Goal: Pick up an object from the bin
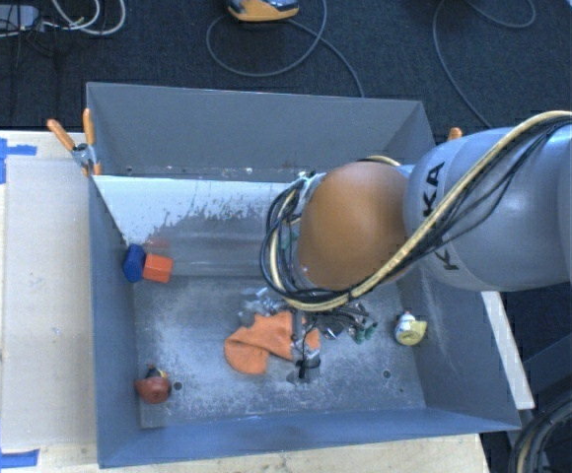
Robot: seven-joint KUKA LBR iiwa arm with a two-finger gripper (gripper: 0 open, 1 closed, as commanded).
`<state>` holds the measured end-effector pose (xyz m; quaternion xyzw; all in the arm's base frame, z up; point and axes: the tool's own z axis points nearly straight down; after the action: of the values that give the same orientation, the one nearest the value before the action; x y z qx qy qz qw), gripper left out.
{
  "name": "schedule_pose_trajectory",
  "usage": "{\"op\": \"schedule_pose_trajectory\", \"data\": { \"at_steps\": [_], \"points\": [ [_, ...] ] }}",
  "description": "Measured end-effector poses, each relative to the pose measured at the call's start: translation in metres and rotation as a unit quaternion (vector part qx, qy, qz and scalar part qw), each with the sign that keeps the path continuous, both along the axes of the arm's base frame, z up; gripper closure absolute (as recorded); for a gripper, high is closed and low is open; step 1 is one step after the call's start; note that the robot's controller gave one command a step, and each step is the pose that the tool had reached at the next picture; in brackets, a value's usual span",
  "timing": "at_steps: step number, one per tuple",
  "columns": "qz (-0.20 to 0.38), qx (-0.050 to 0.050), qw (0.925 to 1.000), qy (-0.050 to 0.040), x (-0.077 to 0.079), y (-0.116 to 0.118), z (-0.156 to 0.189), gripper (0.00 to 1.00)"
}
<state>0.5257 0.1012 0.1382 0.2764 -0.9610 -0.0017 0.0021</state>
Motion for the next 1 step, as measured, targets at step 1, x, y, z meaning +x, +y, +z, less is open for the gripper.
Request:
{"op": "schedule_pose_trajectory", "data": {
  "at_steps": [1],
  "points": [
    [-0.031, -0.001, 0.9995, 0.0008, 0.0038, -0.0047, -0.0184, 0.00]
  ]
}}
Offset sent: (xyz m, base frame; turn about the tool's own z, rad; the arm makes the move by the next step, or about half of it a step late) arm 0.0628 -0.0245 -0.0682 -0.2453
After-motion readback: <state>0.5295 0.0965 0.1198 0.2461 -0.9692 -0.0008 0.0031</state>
